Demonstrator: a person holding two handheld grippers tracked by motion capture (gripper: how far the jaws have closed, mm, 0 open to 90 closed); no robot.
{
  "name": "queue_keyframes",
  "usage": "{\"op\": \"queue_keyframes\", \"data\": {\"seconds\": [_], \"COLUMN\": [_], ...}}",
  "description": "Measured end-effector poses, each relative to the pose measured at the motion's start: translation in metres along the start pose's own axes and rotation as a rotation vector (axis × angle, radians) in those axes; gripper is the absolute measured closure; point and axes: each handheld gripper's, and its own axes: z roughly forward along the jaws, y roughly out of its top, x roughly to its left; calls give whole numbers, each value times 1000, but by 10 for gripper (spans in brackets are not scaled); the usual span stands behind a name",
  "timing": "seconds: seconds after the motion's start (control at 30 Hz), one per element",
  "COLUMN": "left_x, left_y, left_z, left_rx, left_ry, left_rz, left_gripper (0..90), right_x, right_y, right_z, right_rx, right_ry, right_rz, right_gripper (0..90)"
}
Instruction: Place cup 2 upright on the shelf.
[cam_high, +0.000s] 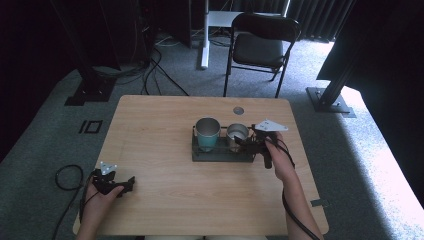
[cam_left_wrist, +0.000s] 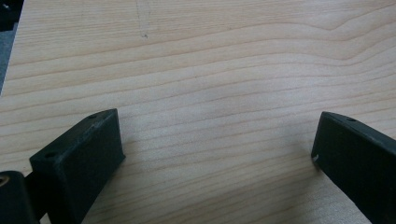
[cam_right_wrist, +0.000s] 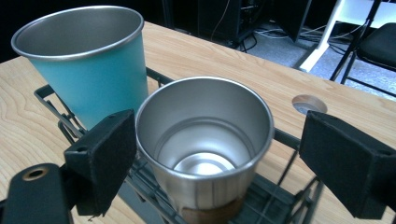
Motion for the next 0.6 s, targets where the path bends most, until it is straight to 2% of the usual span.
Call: {"op": "queue_keyframes", "data": {"seconds": [0.43, 0.6], "left_x": [0, 0], "left_y": [0, 0], "left_z": [0, 0], "left_rx": [0, 0], "left_ry": [0, 0], "left_rz": [0, 0], "left_gripper": [25, 25], "right_x": [-9, -15], "right_y": [-6, -15], "right_z": [-22, -32], "right_rx": [-21, -19], "right_ry": [-31, -44], "right_rz": [18, 29], "right_gripper": [111, 111]}}
